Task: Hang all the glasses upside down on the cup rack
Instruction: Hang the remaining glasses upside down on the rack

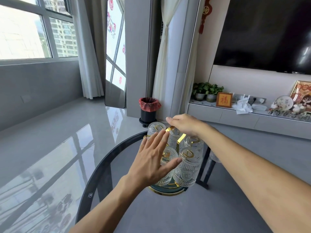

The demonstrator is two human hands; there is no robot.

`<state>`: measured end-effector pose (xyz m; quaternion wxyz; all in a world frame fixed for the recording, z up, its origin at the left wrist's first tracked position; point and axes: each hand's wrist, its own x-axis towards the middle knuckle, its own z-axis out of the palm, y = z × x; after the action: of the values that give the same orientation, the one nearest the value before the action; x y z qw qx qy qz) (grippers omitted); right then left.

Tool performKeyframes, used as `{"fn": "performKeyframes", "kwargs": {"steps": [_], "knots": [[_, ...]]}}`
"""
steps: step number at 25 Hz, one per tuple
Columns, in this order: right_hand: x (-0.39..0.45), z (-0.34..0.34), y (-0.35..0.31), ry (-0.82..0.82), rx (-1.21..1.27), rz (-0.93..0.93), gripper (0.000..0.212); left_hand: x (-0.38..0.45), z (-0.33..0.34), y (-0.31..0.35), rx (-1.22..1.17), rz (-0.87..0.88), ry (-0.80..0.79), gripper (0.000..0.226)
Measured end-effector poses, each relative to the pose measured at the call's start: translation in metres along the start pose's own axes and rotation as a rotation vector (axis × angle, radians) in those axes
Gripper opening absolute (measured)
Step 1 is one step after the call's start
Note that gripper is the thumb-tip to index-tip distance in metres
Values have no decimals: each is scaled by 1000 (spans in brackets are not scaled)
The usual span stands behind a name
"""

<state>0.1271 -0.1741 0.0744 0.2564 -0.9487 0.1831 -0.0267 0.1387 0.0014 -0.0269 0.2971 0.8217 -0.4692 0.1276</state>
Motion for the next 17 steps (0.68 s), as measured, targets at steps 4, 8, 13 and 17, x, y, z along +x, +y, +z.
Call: {"fn": "performKeyframes", "kwargs": {"steps": [4,8,13,17], "knots": [[-36,-15,39,116,117,3,51,-1,4,23,51,44,56,83],[-78,-30,102,212,185,113,48,5,20,79,61,186,58,76],[-118,-35,180,242,270,275,48,-11,79,136,42,216,-31,73],[-123,-20,224,256,384,362,74,-29,139,135,77,114,-194,77]]}}
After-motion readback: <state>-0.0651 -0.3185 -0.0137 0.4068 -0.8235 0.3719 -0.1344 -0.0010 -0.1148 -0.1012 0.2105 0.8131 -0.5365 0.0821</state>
